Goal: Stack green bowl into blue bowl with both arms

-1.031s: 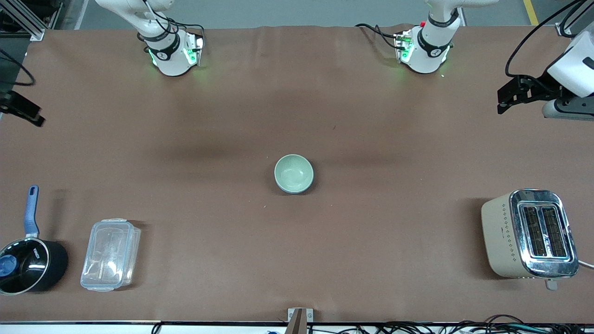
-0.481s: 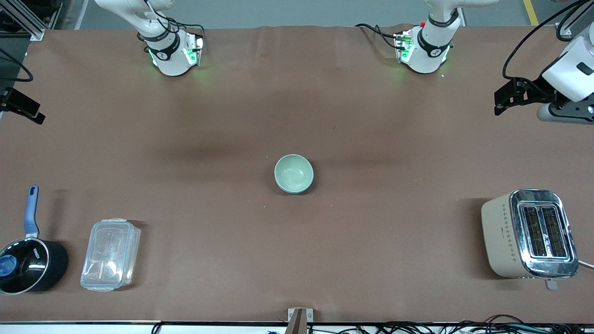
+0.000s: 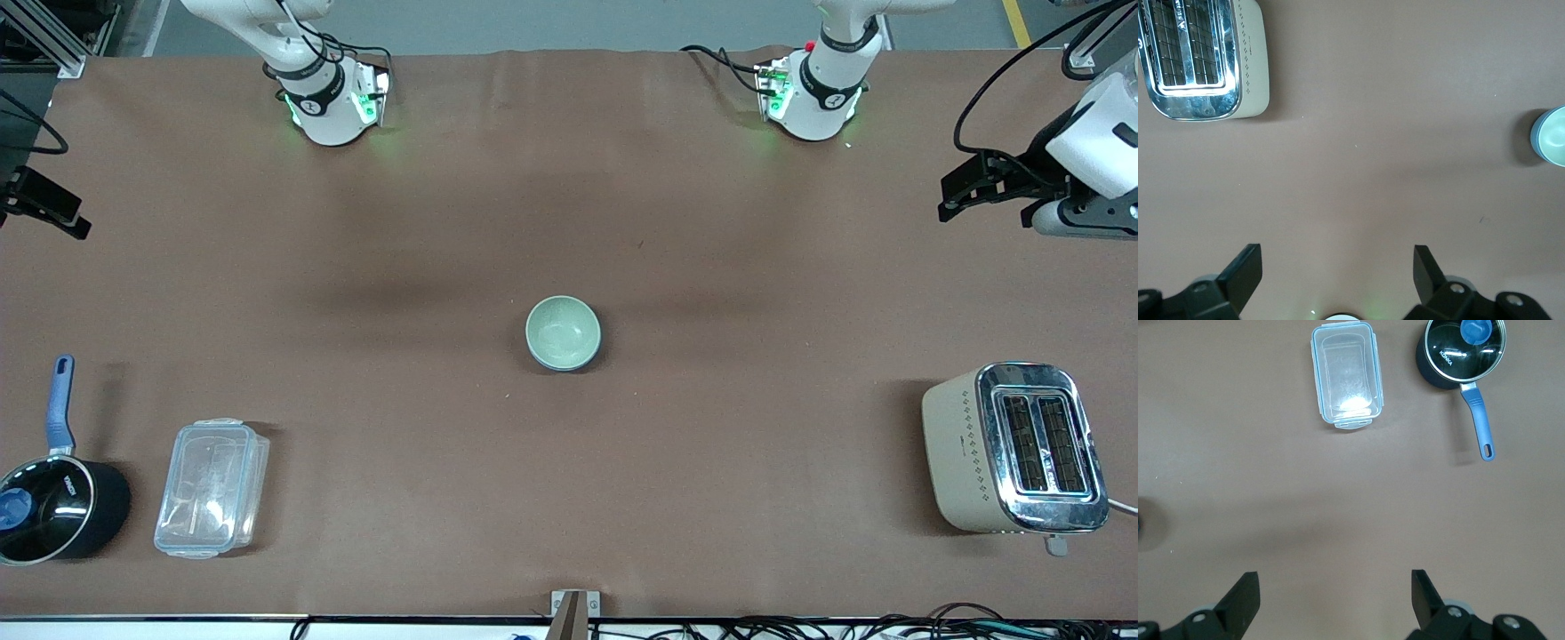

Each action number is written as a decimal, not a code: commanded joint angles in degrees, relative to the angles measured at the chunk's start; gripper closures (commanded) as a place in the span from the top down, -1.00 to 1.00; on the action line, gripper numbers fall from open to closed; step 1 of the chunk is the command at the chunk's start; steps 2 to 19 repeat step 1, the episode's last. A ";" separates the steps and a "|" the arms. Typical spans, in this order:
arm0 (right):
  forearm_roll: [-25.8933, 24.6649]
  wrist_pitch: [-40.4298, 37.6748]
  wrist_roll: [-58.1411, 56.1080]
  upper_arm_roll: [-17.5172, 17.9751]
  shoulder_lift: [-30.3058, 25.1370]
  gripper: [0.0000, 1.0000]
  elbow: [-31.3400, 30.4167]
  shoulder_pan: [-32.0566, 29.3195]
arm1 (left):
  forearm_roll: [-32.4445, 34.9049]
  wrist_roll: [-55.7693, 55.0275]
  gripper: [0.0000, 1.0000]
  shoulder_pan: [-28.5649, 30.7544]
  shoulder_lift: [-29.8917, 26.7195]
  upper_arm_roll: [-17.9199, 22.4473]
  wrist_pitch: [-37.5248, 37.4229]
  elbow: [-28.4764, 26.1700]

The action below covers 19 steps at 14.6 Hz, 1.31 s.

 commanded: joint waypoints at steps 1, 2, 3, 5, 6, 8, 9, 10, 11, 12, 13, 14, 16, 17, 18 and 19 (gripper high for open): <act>1.05 0.22 -1.12 -0.85 -0.15 1.00 -0.14 0.69 | 0.03 -0.48 1.00 -0.25 -0.50 0.20 -0.16 0.36; 1.05 0.22 -1.12 -0.85 -0.15 1.00 -0.14 0.69 | 0.03 -0.48 1.00 -0.25 -0.50 0.20 -0.16 0.36; 1.05 0.22 -1.12 -0.85 -0.15 1.00 -0.14 0.69 | 0.03 -0.48 1.00 -0.25 -0.50 0.20 -0.16 0.36; 1.05 0.22 -1.12 -0.85 -0.15 1.00 -0.14 0.69 | 0.03 -0.48 1.00 -0.25 -0.50 0.20 -0.16 0.36; 1.05 0.22 -1.12 -0.85 -0.15 1.00 -0.14 0.69 | 0.03 -0.48 1.00 -0.25 -0.50 0.20 -0.16 0.36; 1.05 0.22 -1.12 -0.85 -0.15 1.00 -0.14 0.69 | 0.03 -0.48 1.00 -0.25 -0.50 0.20 -0.16 0.36; 1.05 0.22 -1.12 -0.85 -0.15 1.00 -0.14 0.69 | 0.03 -0.48 1.00 -0.25 -0.50 0.20 -0.16 0.36; 1.05 0.22 -1.12 -0.85 -0.15 1.00 -0.14 0.69 | 0.03 -0.48 1.00 -0.25 -0.50 0.20 -0.16 0.36; 1.05 0.22 -1.12 -0.85 -0.15 1.00 -0.14 0.69 | 0.03 -0.48 1.00 -0.25 -0.50 0.20 -0.16 0.36; 1.05 0.22 -1.12 -0.85 -0.15 1.00 -0.14 0.69 | 0.03 -0.48 1.00 -0.25 -0.50 0.20 -0.16 0.36; 1.05 0.22 -1.12 -0.85 -0.15 1.00 -0.14 0.69 | 0.03 -0.48 1.00 -0.25 -0.50 0.20 -0.16 0.36; 1.05 0.22 -1.12 -0.85 -0.15 1.00 -0.14 0.69 | 0.03 -0.48 1.00 -0.25 -0.50 0.20 -0.16 0.36; 1.05 0.22 -1.12 -0.85 -0.15 1.00 -0.14 0.69 | 0.03 -0.48 1.00 -0.25 -0.50 0.20 -0.16 0.36; 1.05 0.22 -1.12 -0.85 -0.15 1.00 -0.14 0.69 | 0.03 -0.48 1.00 -0.25 -0.50 0.20 -0.16 0.36; 1.05 0.22 -1.12 -0.85 -0.15 1.00 -0.14 0.69 | 0.03 -0.48 1.00 -0.25 -0.50 0.20 -0.16 0.36; 1.05 0.22 -1.12 -0.85 -0.15 1.00 -0.14 0.69 | 0.03 -0.48 1.00 -0.25 -0.50 0.20 -0.16 0.36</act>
